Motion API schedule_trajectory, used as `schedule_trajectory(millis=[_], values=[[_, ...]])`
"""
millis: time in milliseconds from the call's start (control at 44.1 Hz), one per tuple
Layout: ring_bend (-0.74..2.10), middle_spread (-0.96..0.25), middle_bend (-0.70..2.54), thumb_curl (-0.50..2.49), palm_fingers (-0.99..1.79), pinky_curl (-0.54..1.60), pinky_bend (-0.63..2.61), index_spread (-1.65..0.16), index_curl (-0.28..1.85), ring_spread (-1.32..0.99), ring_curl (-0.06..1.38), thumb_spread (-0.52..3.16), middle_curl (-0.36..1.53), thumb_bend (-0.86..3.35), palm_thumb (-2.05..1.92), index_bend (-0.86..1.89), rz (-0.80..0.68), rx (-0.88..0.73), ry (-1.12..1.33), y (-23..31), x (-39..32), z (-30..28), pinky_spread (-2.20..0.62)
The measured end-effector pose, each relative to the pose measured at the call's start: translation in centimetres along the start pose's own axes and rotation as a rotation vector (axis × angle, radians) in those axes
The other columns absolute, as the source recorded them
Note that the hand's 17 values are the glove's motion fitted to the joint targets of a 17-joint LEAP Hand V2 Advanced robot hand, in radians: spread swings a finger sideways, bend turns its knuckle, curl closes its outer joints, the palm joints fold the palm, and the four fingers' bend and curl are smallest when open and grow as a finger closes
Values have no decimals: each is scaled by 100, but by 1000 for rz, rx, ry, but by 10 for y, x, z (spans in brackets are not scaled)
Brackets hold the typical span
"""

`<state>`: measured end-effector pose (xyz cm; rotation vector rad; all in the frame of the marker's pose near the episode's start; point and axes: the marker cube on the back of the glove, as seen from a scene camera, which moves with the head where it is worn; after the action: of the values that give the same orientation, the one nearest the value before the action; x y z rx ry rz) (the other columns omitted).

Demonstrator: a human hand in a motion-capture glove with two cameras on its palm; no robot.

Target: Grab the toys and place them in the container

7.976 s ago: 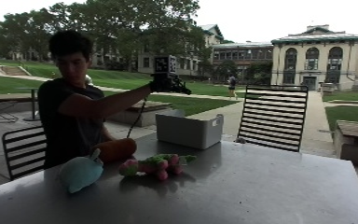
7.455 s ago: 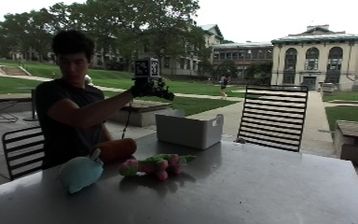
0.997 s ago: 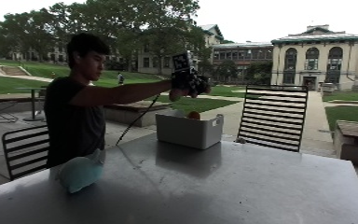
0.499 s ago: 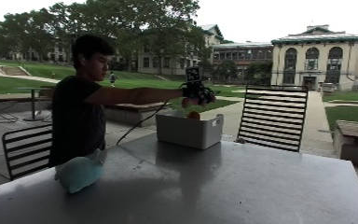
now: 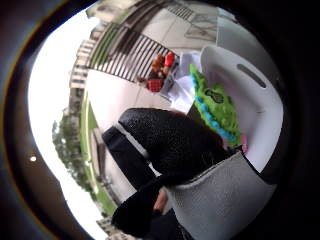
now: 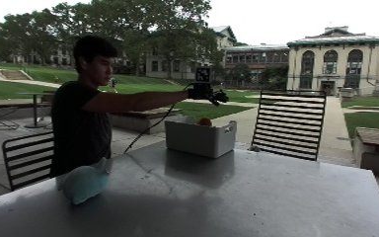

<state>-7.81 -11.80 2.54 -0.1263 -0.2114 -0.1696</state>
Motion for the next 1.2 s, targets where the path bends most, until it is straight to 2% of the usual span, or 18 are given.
schedule_trajectory(millis=[68, 136, 249, 317, 408, 521, 680, 929, 1042, 1201], values=[[63, -7, 26, 43, -18, 47, 147, -30, 21, -10, 26, 95, 51, -14, -18, 6, -72, 20, 140, 11, 18, -6, -14], [61, -5, 26, 40, -16, 44, 139, -30, 21, -8, 25, 97, 50, -13, -17, 10, -44, 42, 260, 25, 44, -14, -10], [57, -3, 26, 34, -12, 40, 130, -30, 22, -6, 25, 101, 49, -11, -14, 13, -37, 39, 193, 60, 68, -28, -6], [56, -3, 26, 32, -10, 38, 124, -30, 22, -7, 25, 103, 49, -10, -13, 14, 0, 38, 232, 86, 72, -30, -5], [55, -3, 27, 29, -10, 36, 118, -30, 22, -7, 24, 104, 49, -9, -13, 12, -39, 36, 250, 131, 79, -33, -4], [54, -3, 29, 26, -10, 33, 110, -29, 22, -6, 25, 106, 49, -9, -13, 13, 117, 64, 277, 170, 145, -41, -2], [53, -3, 32, 22, -8, 30, 103, -29, 22, -4, 25, 107, 49, -9, -12, 12, 179, 86, 341, 215, 242, -43, -1], [51, -2, 41, 19, -7, 30, 100, -28, 20, -2, 25, 107, 49, -8, -11, 9, 358, 63, 299, 290, 352, -4, 0], [49, -6, 40, 19, -4, 33, 115, -28, 17, -1, 25, 107, 49, -8, -11, 6, 471, 19, 285, 321, 382, 25, 0], [50, -11, 39, 18, -4, 38, 131, -30, 15, 0, 25, 105, 47, -8, -10, 5, 537, -10, 324, 347, 419, 53, -2]])
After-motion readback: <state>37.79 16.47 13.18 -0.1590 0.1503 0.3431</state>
